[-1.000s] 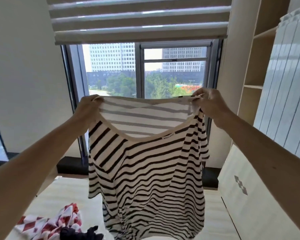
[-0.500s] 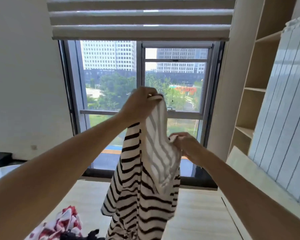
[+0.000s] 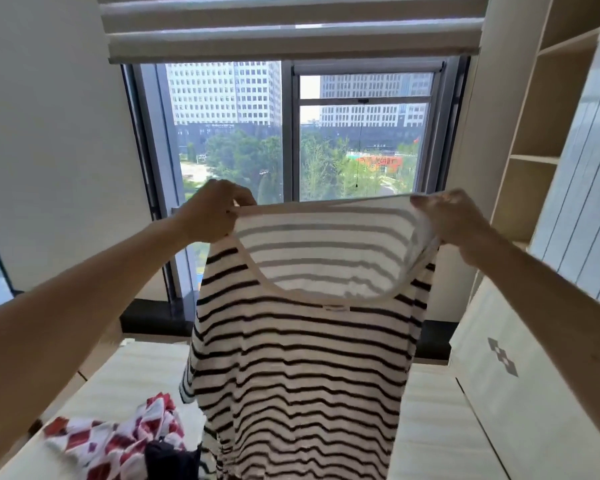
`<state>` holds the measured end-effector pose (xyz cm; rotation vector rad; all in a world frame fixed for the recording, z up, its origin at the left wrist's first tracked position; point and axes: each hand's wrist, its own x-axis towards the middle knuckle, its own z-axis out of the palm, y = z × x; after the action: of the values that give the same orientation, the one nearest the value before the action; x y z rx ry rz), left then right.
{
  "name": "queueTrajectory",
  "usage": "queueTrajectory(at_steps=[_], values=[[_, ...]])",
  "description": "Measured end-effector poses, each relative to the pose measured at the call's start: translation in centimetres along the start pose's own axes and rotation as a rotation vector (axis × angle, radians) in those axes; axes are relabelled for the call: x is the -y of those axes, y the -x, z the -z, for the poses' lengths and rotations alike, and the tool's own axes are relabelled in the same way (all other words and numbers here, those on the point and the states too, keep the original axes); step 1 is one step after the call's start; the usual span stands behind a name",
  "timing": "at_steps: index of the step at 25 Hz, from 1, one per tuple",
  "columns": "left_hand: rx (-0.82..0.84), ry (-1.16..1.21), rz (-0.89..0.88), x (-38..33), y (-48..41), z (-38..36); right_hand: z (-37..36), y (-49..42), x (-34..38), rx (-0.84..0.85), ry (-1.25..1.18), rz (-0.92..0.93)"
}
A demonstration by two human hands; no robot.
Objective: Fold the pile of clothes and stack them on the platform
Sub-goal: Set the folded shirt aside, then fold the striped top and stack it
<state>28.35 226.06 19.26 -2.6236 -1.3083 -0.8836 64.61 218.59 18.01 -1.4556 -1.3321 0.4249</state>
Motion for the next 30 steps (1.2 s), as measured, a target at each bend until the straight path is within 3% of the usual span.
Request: queueTrajectory(at_steps=[5,9,12,16,19,24,30], values=[[0.04,0.046,0.18,3.0,1.4,-0.3,4.0,-2.2,0.6,-0.22,-0.013,-0.038],[0.075,0.503,0.341,-0.4,0.9,-0.9,6.8,-3.4,-1.4,-0.263,0.078,-0.048],[0.065,0.729,0.339,-3.8,0.2,-2.1,8.6,-3.2,-2.3,-0.213,-0.074,-0.181],[0.088,0.665,0.2,-7.8,-1.4,-2.8,11.3,-2.8,-4.1,-0.079,-0.229,-0.293],[0.098,0.707,0.251,-9.3,-2.3,-3.0,12.4,-3.0,-5.1,-0.045,-0.143,-0.268],[0.172,0.549,0.223,-9.9,-3.5,-4.5,12.8,-2.7,-5.3,0.017,0.06,-0.222],[-0.048,0.851,0.31,-9.8,-2.9,-7.6,12.6,-3.2,-7.3,0.013,0.073,-0.26]])
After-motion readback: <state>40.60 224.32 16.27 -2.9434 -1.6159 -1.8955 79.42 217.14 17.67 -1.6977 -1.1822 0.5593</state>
